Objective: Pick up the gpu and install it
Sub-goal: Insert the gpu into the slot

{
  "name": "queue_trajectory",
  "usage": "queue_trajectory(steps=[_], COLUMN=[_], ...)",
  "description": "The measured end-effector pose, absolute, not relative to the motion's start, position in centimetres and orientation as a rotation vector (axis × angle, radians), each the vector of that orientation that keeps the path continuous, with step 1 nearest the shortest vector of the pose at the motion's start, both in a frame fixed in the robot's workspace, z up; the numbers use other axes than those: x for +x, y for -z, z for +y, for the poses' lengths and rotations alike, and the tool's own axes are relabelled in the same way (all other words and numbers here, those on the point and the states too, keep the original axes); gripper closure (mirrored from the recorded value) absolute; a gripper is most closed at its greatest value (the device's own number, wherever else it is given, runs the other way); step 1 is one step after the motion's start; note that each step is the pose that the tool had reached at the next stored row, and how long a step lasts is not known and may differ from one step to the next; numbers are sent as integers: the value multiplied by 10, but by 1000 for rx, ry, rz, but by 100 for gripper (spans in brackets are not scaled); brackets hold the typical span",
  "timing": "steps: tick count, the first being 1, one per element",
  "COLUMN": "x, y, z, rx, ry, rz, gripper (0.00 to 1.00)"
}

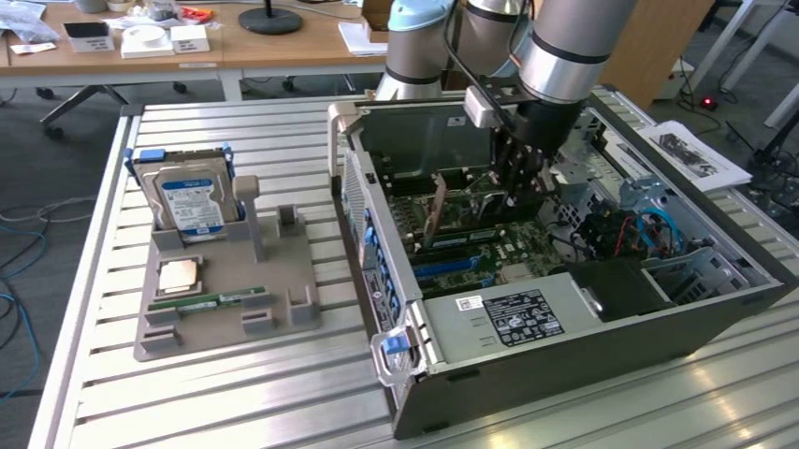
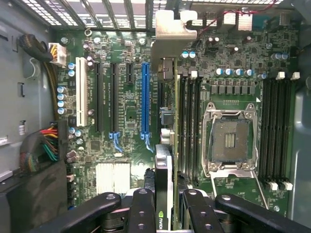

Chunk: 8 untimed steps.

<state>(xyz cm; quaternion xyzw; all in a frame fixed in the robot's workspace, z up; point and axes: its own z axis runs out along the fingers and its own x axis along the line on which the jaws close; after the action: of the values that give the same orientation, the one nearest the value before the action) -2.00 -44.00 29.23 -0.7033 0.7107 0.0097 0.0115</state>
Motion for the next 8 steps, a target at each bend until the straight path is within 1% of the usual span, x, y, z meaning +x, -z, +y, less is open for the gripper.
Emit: queue_trajectory(steps=[8], x=[-22], y=[-290], z=[-444], rx=[-2190], ry=[-23], rz=[2210], gripper=[73])
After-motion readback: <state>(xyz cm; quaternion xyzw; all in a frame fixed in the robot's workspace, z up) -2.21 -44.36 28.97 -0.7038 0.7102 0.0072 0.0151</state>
